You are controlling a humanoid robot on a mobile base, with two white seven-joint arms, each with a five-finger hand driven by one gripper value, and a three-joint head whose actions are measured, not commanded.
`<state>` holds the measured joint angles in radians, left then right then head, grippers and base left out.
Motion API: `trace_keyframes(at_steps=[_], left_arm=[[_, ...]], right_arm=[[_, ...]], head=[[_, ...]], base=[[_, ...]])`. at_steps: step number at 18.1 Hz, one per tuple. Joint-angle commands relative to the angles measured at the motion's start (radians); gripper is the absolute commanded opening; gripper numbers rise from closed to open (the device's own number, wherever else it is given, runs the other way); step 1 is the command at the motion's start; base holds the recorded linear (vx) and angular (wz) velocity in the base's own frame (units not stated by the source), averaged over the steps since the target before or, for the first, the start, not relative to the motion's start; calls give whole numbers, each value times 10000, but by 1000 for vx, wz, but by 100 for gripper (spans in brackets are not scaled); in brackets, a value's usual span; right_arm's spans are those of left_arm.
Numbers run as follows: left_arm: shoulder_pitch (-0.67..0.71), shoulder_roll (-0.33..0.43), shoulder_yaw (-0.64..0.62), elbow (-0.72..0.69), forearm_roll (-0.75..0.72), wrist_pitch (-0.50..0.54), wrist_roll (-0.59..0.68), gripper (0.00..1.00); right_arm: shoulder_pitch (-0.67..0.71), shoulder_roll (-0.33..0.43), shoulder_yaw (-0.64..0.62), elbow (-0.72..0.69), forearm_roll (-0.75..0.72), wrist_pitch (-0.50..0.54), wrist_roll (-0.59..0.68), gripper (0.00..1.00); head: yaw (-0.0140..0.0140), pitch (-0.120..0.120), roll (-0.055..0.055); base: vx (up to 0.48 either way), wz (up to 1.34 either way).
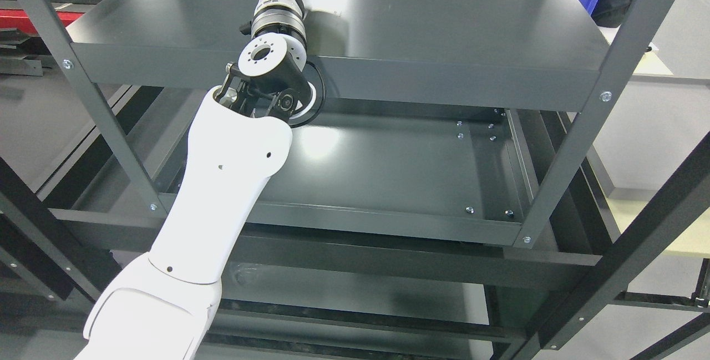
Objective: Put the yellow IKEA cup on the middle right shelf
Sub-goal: 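Lower the cup onto the shelf surface and open the left hand, then withdraw the left hand down from the shelf, leaving the cup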
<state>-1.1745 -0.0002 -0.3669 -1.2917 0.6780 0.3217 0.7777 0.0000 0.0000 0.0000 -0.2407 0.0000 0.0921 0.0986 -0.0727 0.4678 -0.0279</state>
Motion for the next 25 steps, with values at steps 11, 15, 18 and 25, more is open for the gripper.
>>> trace_keyframes(at_steps=[11, 15, 18, 25], left_arm=[[-51, 177, -151, -842, -750, 19, 1, 99], [-51, 177, -151, -1026, -1027, 19, 16, 99], [-51, 177, -151, -1164, -1088, 4, 16, 99], [-51, 177, -120, -1364, -1104, 19, 108, 99]], right_arm=[[107, -175, 169, -1, -245, -1, -2152, 99], [107, -175, 169, -1, -245, -1, -2152, 99], [107, -175, 169, -1, -245, -1, -2152, 99], [107, -175, 169, 14, -245, -1, -2152, 99]], head=[[0, -1, 0], [0, -1, 0], [0, -1, 0], [0, -1, 0]], base=[[-12, -2], [0, 0], [0, 0], [-14, 0]])
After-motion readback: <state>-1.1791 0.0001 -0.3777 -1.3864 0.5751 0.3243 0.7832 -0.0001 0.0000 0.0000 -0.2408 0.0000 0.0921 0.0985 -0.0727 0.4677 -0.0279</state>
